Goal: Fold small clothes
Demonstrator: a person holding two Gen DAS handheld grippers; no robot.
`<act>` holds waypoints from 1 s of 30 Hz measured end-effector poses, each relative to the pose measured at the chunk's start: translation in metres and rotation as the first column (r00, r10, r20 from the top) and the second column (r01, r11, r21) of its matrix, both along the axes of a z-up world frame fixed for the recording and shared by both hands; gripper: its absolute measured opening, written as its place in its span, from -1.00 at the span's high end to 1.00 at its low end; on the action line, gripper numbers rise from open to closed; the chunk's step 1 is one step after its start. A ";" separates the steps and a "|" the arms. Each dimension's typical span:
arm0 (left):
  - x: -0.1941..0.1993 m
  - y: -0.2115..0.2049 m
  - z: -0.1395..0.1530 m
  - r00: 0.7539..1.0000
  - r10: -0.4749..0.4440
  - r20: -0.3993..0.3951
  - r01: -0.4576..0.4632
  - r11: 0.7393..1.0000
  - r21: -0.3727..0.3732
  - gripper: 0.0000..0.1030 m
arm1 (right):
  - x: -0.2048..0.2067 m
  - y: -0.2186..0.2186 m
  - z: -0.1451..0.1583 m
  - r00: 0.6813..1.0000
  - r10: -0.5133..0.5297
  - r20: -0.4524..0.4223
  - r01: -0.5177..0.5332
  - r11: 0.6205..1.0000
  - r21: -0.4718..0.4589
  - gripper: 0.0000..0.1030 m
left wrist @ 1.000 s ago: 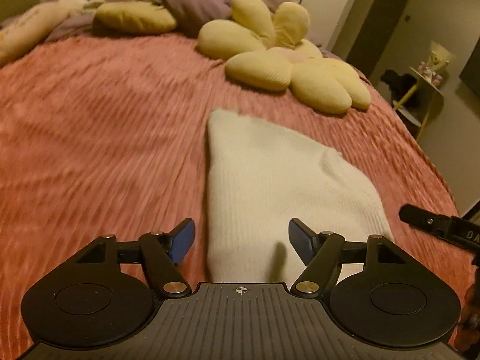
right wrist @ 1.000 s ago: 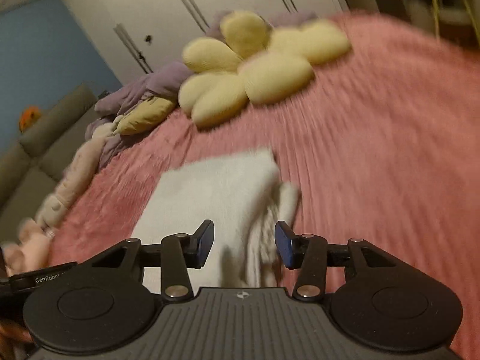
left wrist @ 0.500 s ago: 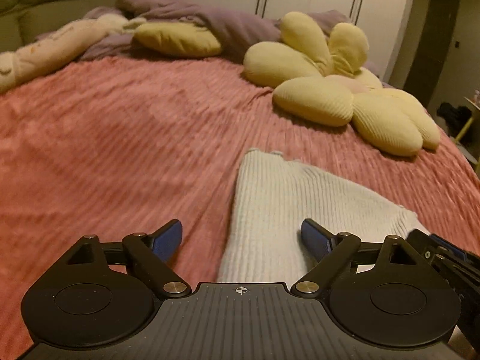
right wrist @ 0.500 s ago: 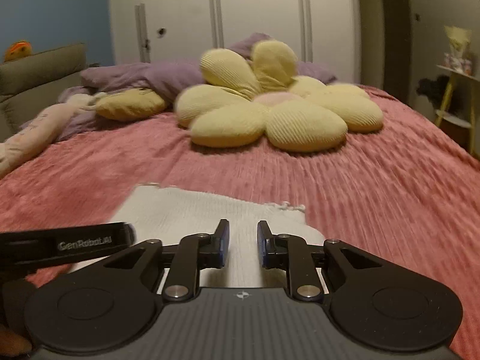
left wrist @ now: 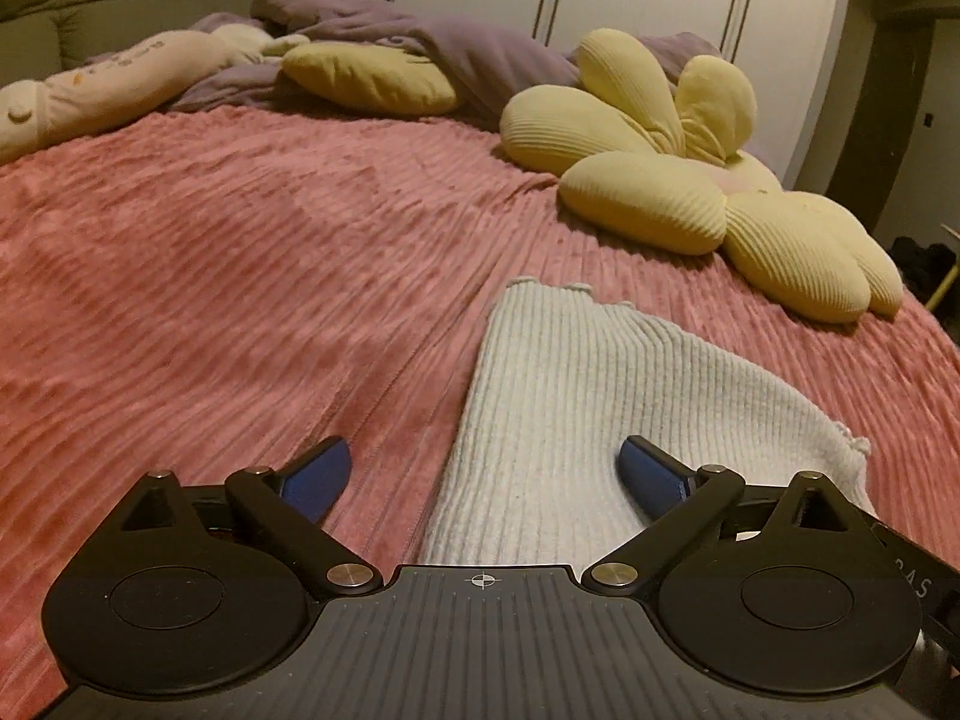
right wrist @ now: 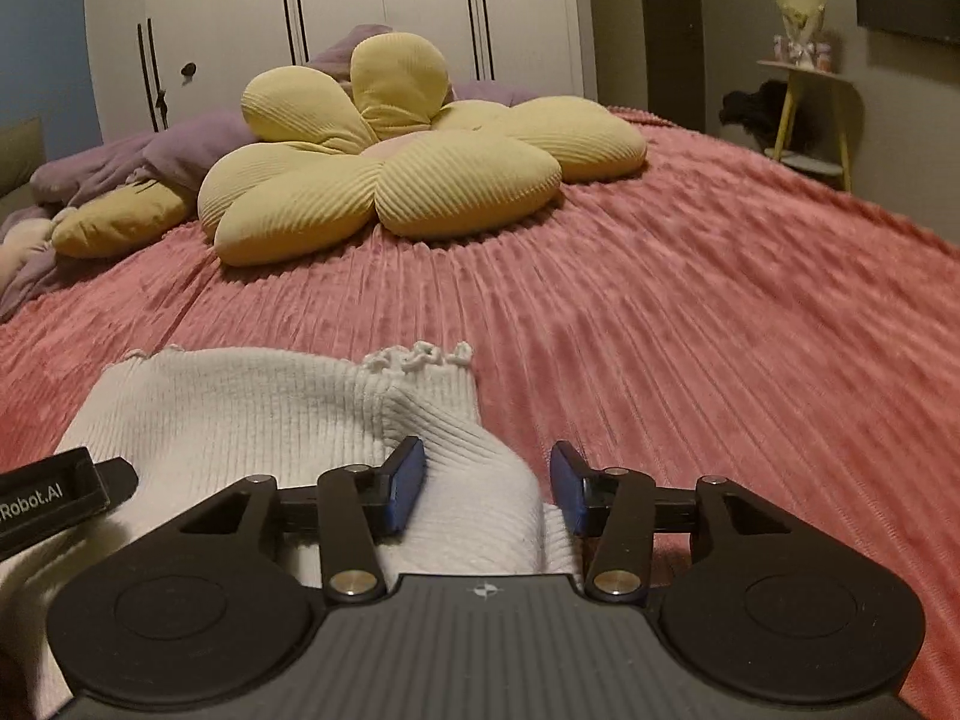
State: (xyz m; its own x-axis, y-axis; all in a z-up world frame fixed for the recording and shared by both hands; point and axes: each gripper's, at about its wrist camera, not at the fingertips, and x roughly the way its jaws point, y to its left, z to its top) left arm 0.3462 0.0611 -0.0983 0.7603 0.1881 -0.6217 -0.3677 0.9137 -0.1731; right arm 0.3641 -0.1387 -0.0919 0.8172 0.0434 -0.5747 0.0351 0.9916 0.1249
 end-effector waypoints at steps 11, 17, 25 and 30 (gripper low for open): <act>-0.040 0.022 0.040 0.988 -0.136 -0.078 0.125 0.984 -0.129 -0.96 | -0.022 -0.009 0.034 0.997 0.073 -0.009 -0.073 0.996 0.043 -0.20; -0.096 0.026 0.032 0.981 -0.152 -0.124 0.132 0.979 -0.155 -0.97 | -0.110 -0.012 0.044 0.981 0.163 0.103 -0.152 0.983 -0.105 -0.29; -0.094 0.017 0.043 0.965 -0.167 -0.204 0.153 0.985 -0.083 -1.00 | -0.112 -0.009 0.030 0.974 0.225 0.005 -0.216 0.941 -0.261 -0.56; -0.122 0.010 0.049 0.947 -0.198 -0.255 0.194 0.980 -0.038 -1.00 | -0.137 -0.009 0.056 0.964 0.267 -0.010 -0.262 0.935 -0.238 -0.56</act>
